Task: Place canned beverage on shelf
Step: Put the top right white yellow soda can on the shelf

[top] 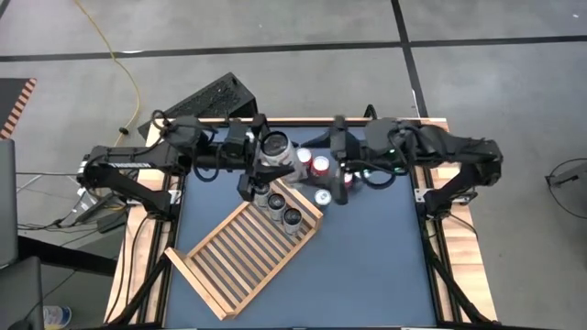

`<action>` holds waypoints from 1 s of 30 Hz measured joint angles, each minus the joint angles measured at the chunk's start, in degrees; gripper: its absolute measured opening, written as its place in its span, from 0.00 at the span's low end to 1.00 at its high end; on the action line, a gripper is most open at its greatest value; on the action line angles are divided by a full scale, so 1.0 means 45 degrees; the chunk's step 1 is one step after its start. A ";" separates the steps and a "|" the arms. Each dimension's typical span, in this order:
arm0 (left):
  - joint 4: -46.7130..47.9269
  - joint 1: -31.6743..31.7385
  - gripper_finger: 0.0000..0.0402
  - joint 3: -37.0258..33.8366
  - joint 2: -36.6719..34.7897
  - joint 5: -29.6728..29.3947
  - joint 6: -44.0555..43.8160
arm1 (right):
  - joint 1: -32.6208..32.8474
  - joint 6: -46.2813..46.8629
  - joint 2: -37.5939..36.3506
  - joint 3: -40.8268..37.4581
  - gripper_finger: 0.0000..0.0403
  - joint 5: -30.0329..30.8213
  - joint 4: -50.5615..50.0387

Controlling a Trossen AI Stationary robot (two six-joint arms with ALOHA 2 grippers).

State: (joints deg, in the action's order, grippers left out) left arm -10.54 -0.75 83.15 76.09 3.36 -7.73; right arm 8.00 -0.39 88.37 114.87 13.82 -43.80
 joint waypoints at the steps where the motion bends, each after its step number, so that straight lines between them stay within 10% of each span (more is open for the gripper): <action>1: 0.0305 0.0000 0.63 0.0008 -0.0107 -0.0135 0.0046 | -0.0049 -0.0178 -0.0191 0.0000 0.86 0.0399 -0.0326; 11: 0.4324 0.0000 0.63 0.0001 0.0326 -0.0872 0.0186 | -0.0299 -0.0620 -0.1039 0.0010 0.83 0.1282 -0.1368; 30: 0.5075 -0.0302 0.64 0.0011 0.1250 -0.0905 0.1177 | 0.0243 -0.1376 0.0052 -0.0015 0.84 -0.0536 -0.1213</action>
State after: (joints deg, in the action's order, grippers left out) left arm 12.29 -2.11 83.20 81.71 -0.71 -2.43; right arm 9.10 -6.58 88.60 114.80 11.41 -49.26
